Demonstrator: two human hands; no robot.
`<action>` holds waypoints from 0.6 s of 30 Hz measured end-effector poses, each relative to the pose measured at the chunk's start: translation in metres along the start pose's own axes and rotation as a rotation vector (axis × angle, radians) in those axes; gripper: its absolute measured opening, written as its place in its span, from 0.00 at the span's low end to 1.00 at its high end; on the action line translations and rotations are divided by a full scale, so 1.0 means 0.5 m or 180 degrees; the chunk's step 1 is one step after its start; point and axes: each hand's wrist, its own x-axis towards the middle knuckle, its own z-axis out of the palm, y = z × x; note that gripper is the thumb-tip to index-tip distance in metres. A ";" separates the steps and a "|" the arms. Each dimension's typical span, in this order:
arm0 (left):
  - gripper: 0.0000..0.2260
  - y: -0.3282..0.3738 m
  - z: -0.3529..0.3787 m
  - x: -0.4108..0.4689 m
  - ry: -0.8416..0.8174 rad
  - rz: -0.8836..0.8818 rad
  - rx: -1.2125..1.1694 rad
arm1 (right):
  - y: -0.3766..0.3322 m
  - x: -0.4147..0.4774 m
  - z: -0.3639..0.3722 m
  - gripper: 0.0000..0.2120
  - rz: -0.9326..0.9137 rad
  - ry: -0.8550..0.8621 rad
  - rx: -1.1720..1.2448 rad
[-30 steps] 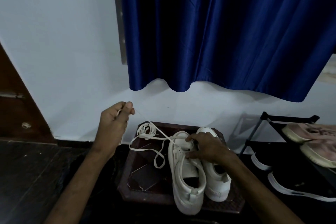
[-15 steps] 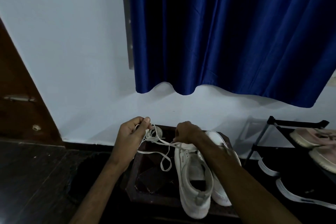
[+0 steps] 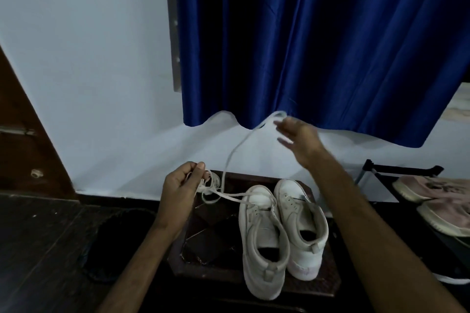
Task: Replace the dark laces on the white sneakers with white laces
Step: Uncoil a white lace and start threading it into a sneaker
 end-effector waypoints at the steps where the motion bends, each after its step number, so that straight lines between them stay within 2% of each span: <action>1: 0.14 0.000 0.005 0.000 0.0026 0.0025 0.0009 | -0.032 -0.009 -0.013 0.08 -0.0012 -0.0047 0.0681; 4: 0.11 0.006 0.029 0.003 0.0118 -0.0240 -0.0370 | -0.088 -0.038 -0.034 0.12 -0.0206 -0.0240 0.2351; 6: 0.14 0.008 0.041 0.009 0.0008 -0.0649 -0.0950 | -0.092 -0.058 -0.032 0.14 -0.0234 -0.0305 0.2842; 7: 0.16 0.009 0.047 0.011 -0.0131 -0.0823 -0.1117 | -0.088 -0.066 -0.030 0.14 -0.0175 -0.0307 0.2770; 8: 0.17 0.005 0.053 0.012 -0.0273 -0.0944 -0.1151 | -0.080 -0.072 -0.030 0.12 -0.0148 -0.0265 0.2377; 9: 0.17 0.000 0.061 0.011 -0.0386 -0.1005 -0.1013 | -0.067 -0.074 -0.032 0.11 -0.0205 -0.0169 0.1584; 11: 0.18 -0.019 0.077 0.003 -0.0552 -0.0785 -0.0202 | -0.021 -0.075 -0.039 0.08 -0.0539 -0.0009 -0.0868; 13: 0.13 -0.048 0.093 -0.003 -0.0731 -0.0308 0.0763 | 0.046 -0.070 -0.047 0.07 -0.0819 -0.0277 -0.2864; 15: 0.11 -0.086 0.105 -0.008 -0.1084 -0.0148 0.1707 | 0.107 -0.072 -0.052 0.07 -0.0845 -0.0841 -0.3859; 18: 0.13 -0.120 0.123 -0.015 -0.1437 -0.0181 0.2691 | 0.161 -0.082 -0.058 0.05 -0.0690 -0.1180 -0.4563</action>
